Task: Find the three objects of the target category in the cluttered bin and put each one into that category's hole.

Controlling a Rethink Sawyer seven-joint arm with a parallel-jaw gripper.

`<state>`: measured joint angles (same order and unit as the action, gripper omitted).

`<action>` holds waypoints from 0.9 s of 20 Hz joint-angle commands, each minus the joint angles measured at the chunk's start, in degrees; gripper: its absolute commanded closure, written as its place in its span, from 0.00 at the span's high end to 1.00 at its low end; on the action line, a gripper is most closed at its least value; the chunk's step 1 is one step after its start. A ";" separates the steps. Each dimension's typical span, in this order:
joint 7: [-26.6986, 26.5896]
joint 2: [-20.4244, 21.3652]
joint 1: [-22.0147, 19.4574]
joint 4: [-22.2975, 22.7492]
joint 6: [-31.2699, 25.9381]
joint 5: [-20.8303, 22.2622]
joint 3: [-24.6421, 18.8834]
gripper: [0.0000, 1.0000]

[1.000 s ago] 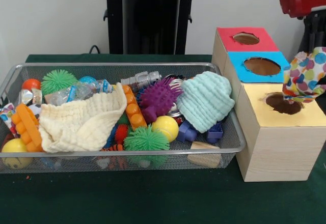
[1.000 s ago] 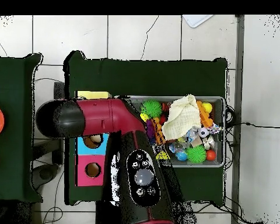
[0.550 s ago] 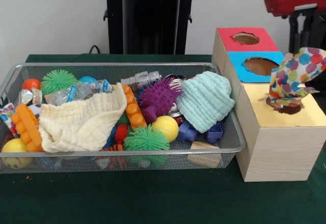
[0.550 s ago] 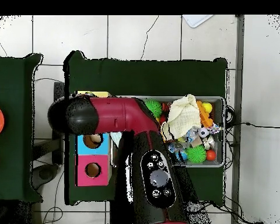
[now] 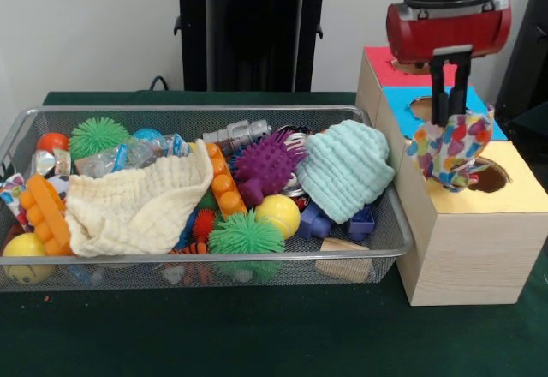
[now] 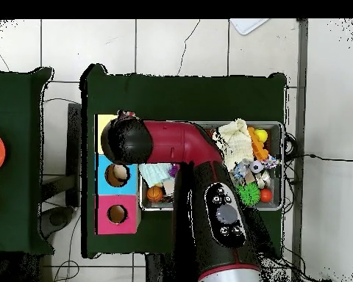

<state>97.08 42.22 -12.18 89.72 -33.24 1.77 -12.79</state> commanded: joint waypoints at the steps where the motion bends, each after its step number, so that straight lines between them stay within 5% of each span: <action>1: 4.45 -2.96 2.78 2.73 0.04 2.35 -1.81 0.00; 18: 9.04 -1.33 6.90 5.91 2.50 -0.84 -0.16 0.00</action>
<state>97.08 41.90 -4.13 90.61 -32.59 1.81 -12.81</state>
